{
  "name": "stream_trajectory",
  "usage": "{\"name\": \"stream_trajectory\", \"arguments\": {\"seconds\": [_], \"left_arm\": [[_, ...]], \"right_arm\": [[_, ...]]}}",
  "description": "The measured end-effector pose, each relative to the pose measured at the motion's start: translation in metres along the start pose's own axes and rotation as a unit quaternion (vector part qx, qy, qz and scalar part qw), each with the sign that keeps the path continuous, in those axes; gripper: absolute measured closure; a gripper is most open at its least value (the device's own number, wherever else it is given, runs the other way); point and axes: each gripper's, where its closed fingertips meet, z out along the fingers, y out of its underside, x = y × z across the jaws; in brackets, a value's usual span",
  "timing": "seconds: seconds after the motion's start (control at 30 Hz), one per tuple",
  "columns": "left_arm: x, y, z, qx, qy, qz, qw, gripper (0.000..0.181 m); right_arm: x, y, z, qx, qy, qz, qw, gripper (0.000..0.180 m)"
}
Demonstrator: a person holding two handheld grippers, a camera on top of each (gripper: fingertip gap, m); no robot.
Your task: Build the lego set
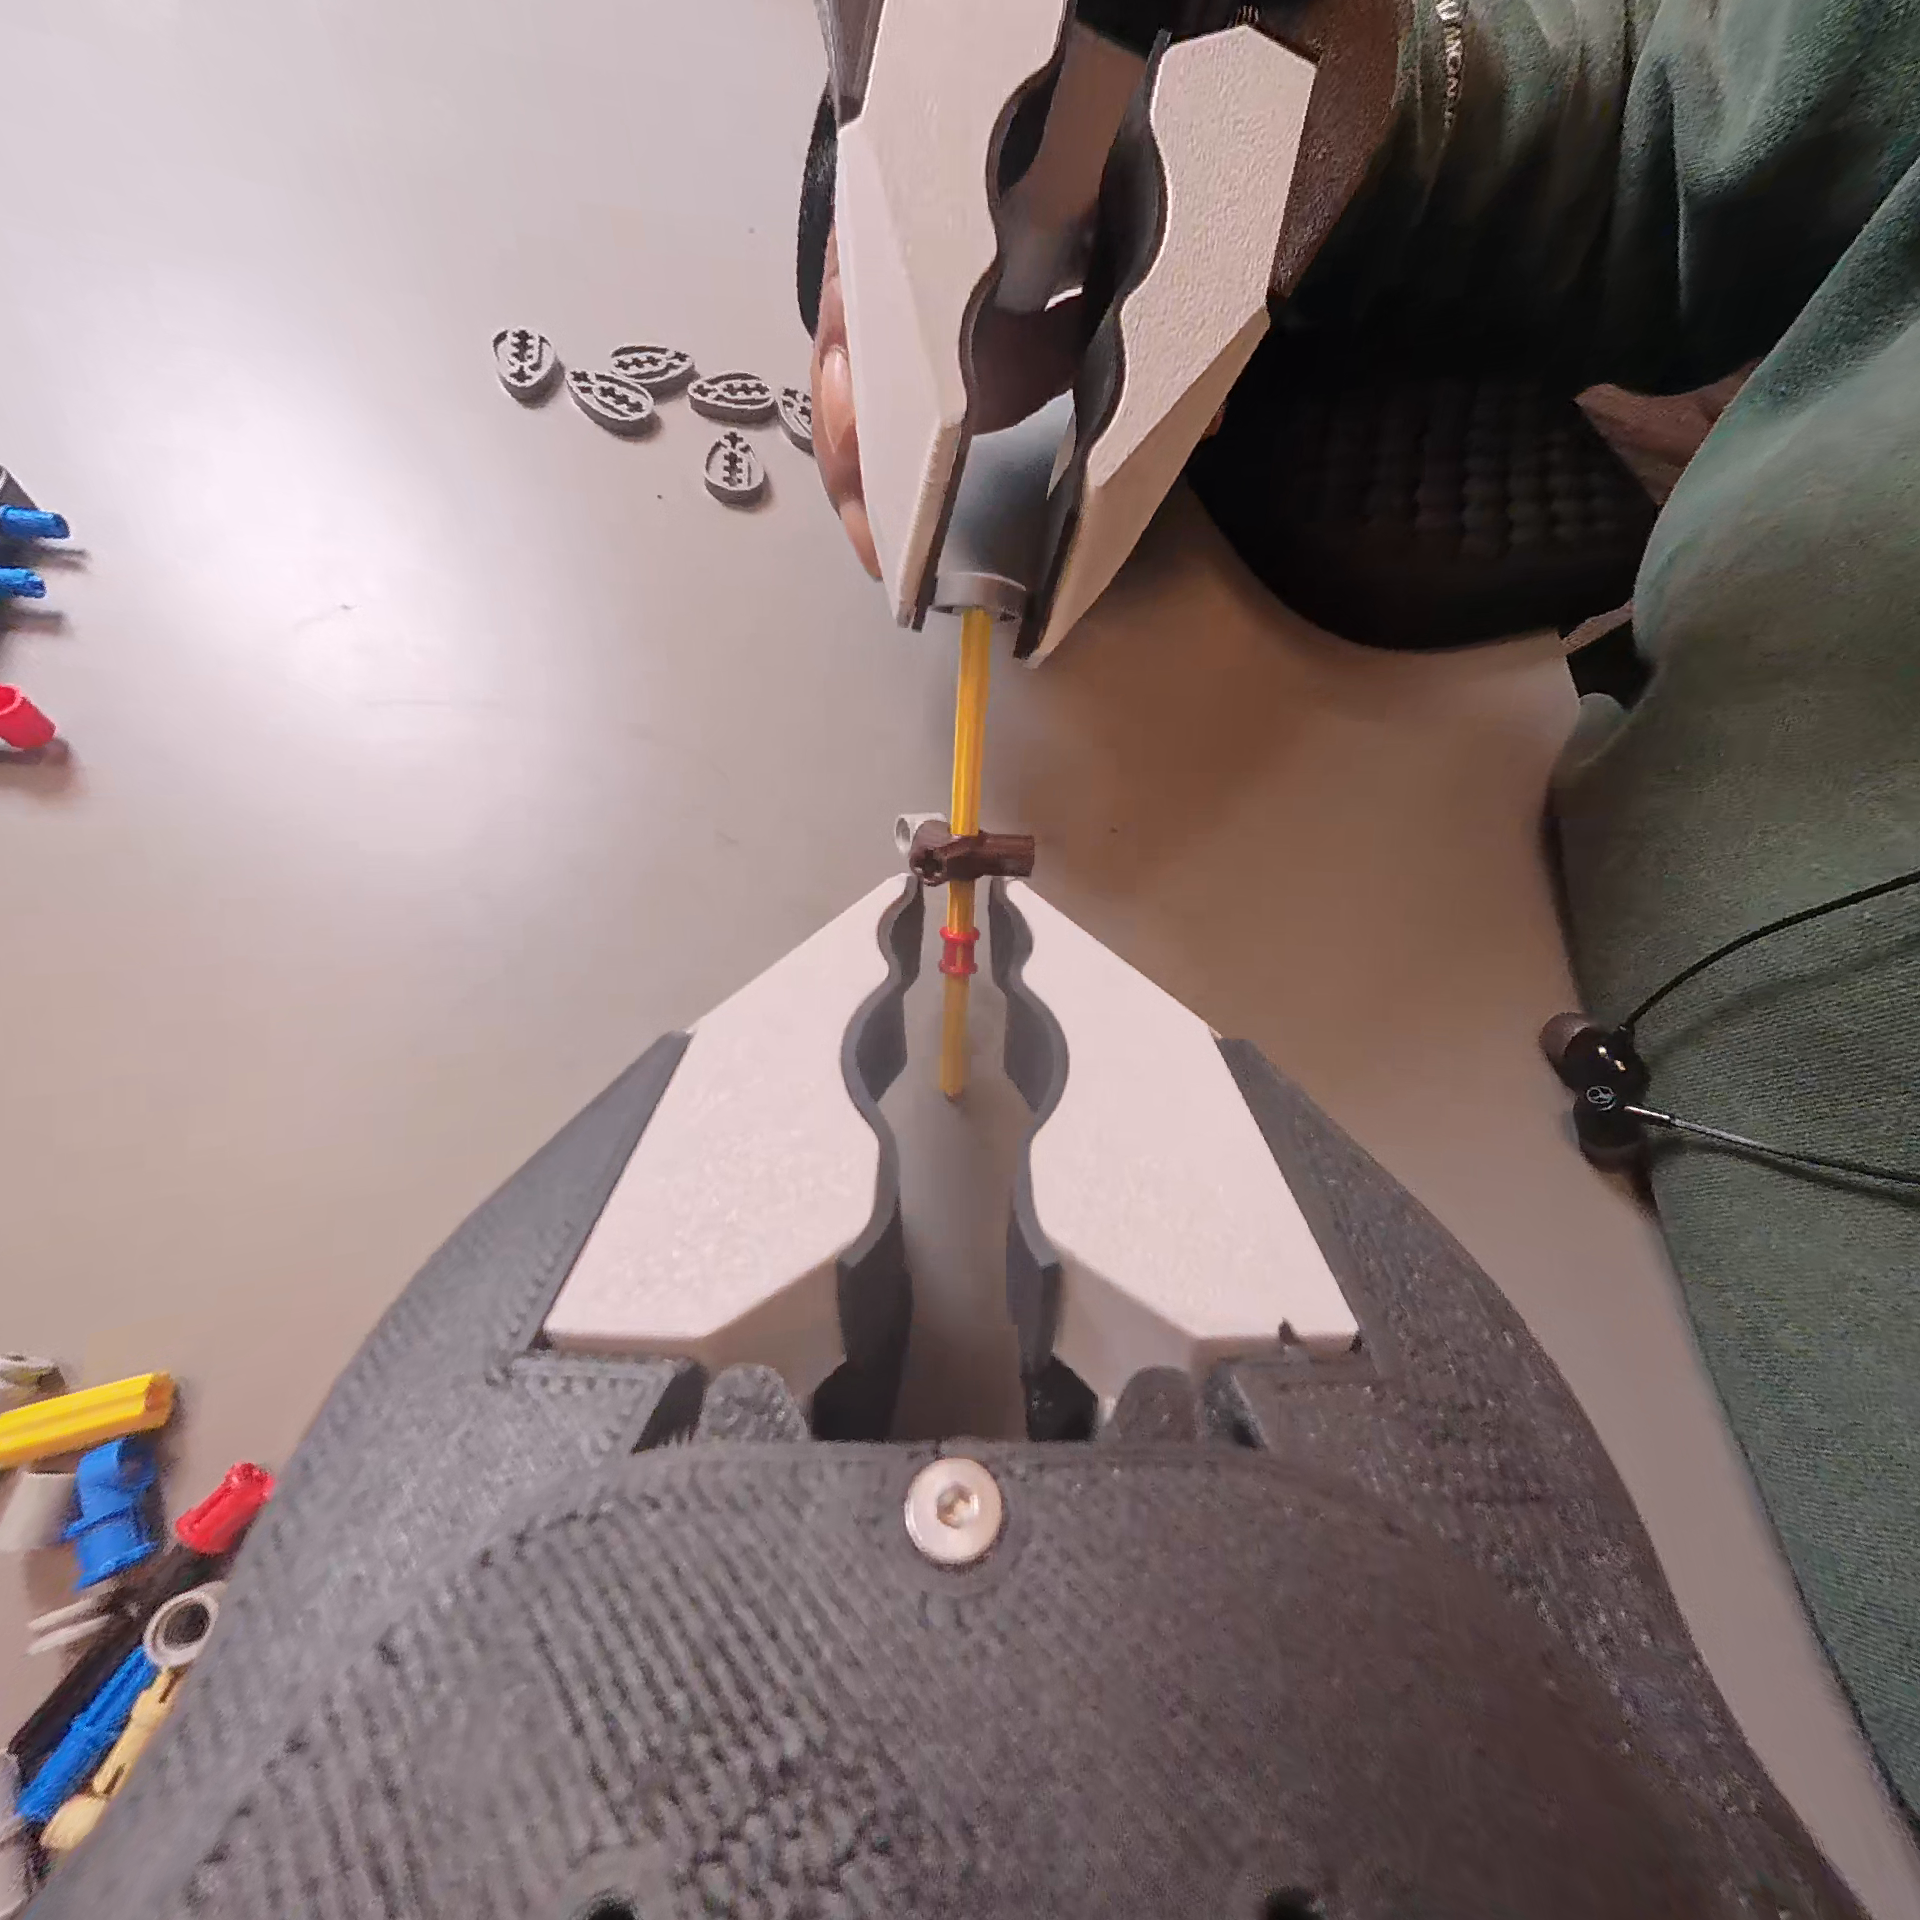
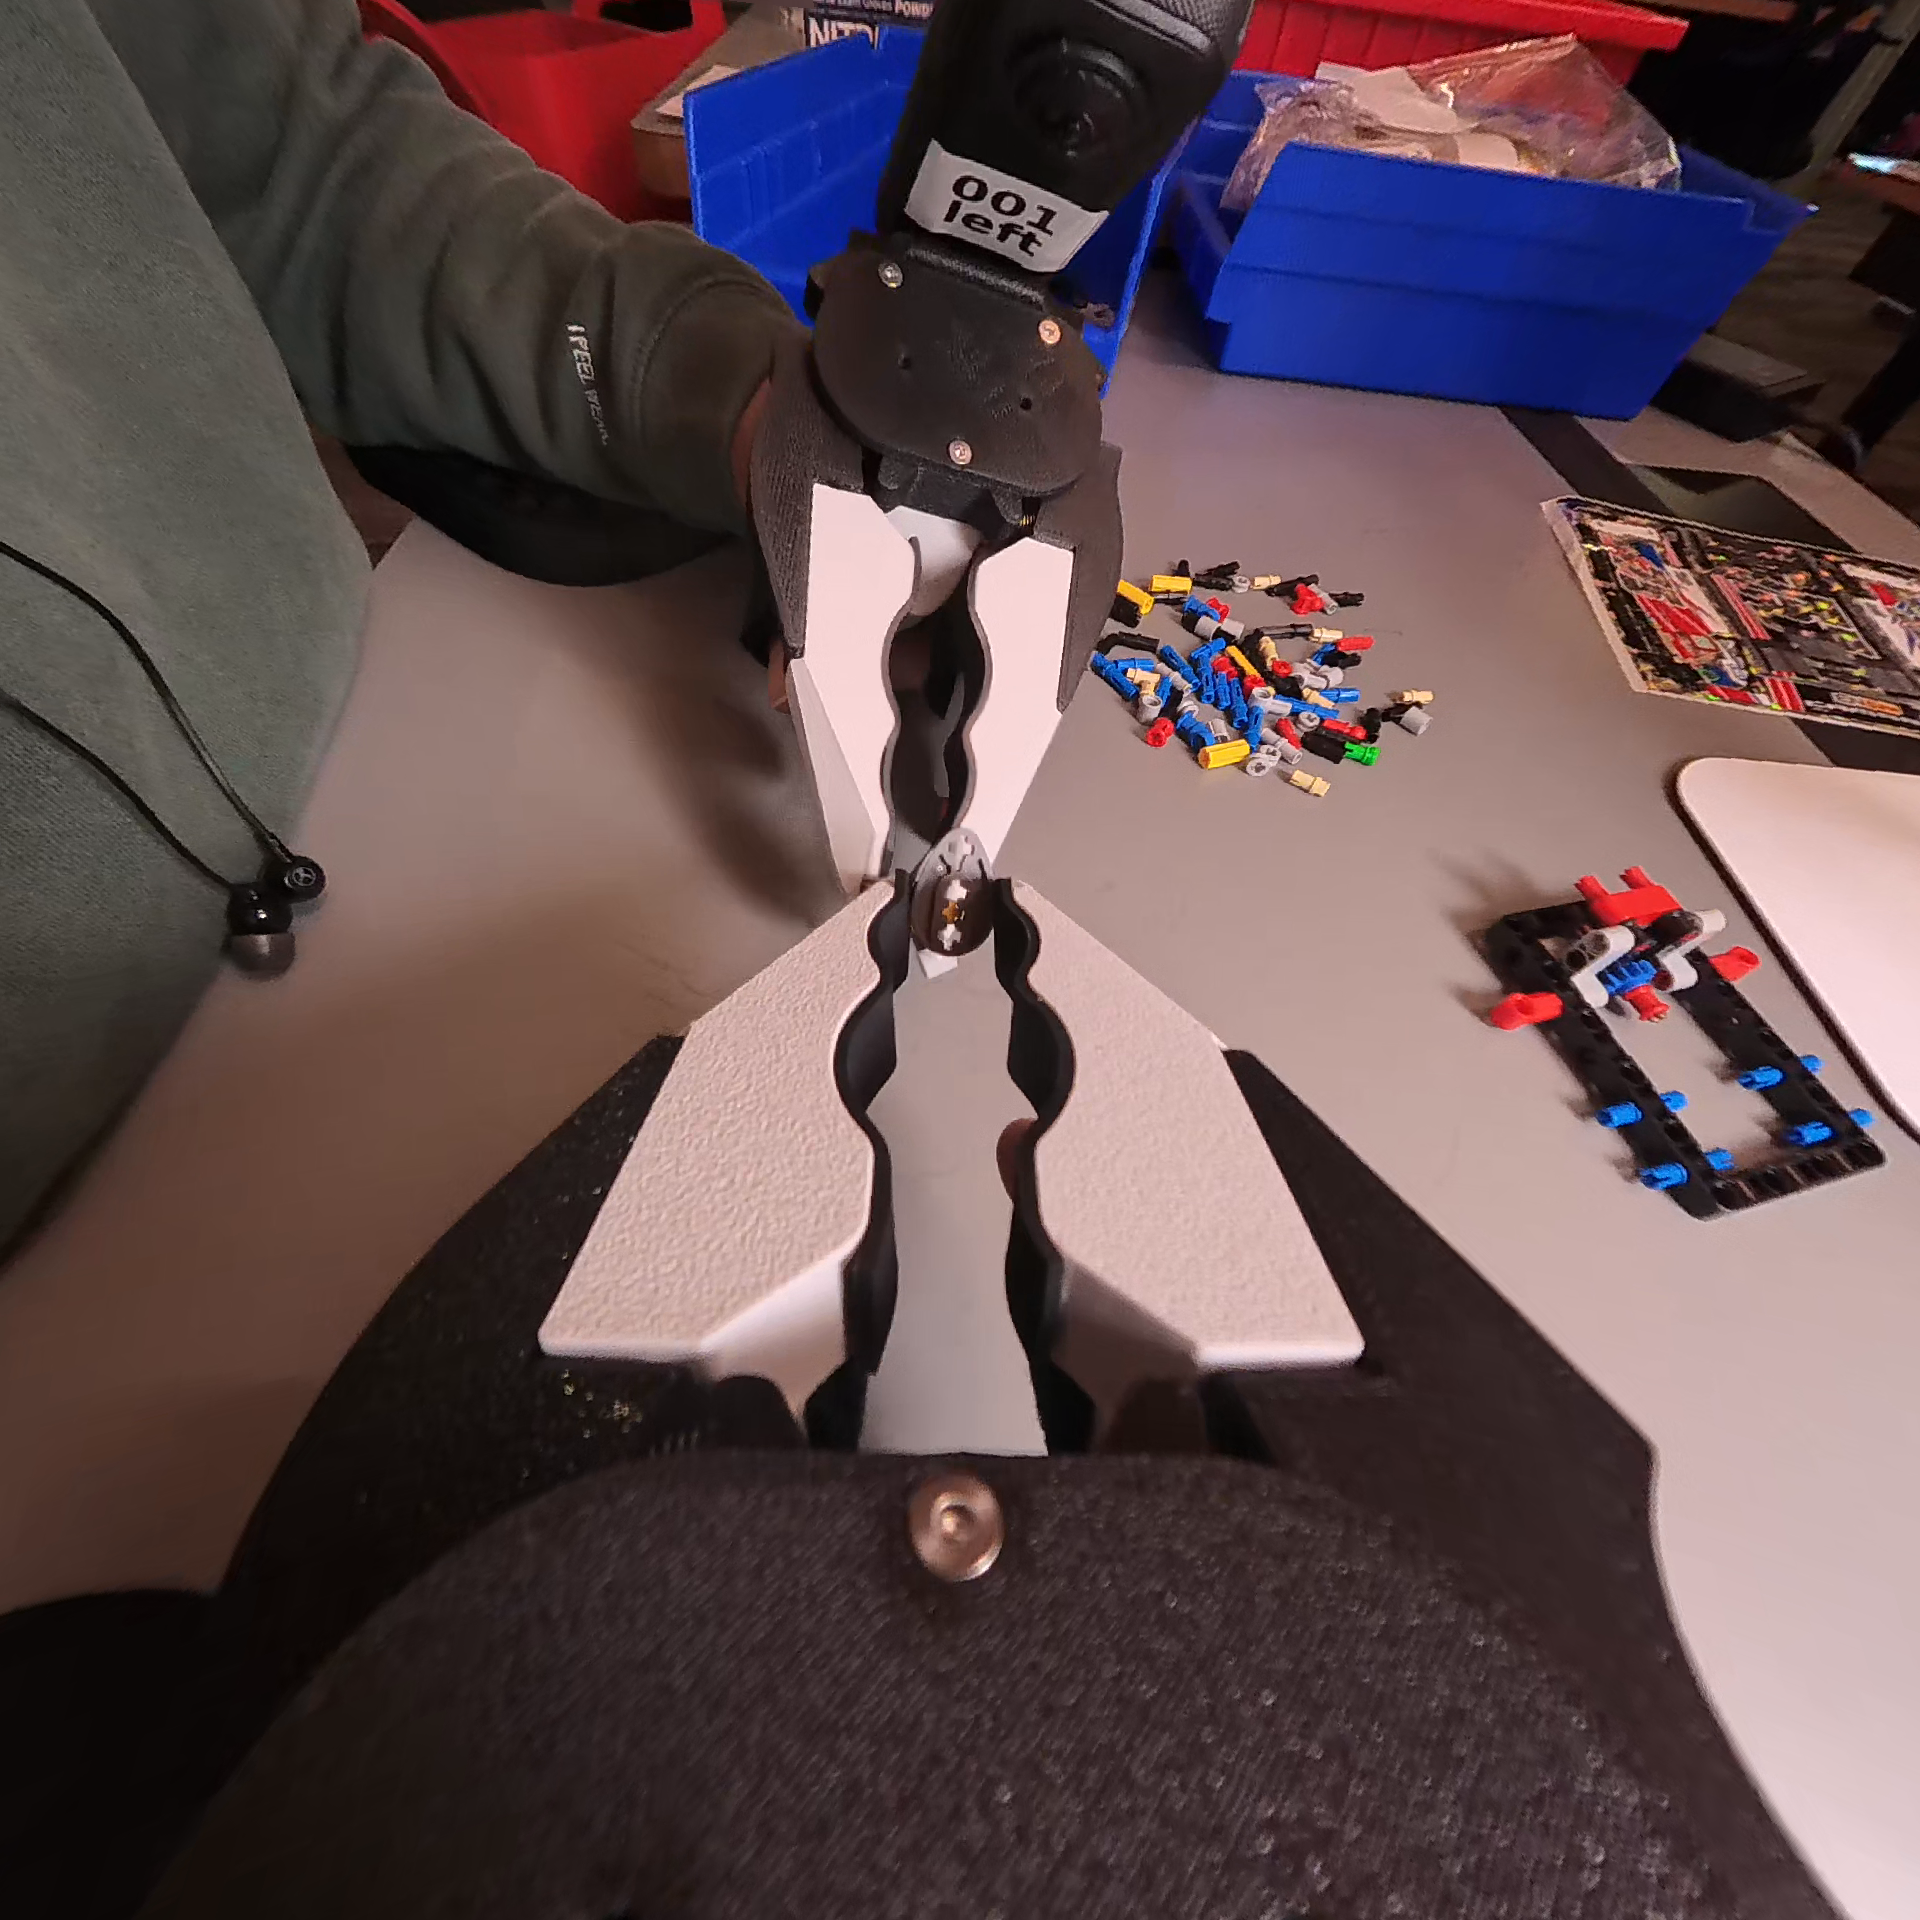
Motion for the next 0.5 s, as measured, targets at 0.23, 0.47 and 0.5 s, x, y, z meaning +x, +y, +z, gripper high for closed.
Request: {"name": "stream_trajectory", "arguments": {"seconds": [0.23,0.47,0.5], "left_arm": [[0.000,-0.001,-0.002,0.004,-0.008,0.017,1.000,0.178],[-0.004,0.004,-0.005,-0.013,-0.013,0.021,1.000,0.178],[-0.005,0.004,-0.006,-0.013,-0.014,0.020,1.000,0.178]], "right_arm": [[0.002,0.005,0.000,-0.015,0.002,-0.001,1.000,0.166],[0.005,0.055,-0.005,-0.163,0.012,-0.053,0.985,0.163],[0.003,0.059,-0.006,-0.176,0.004,-0.054,0.983,0.159]]}}
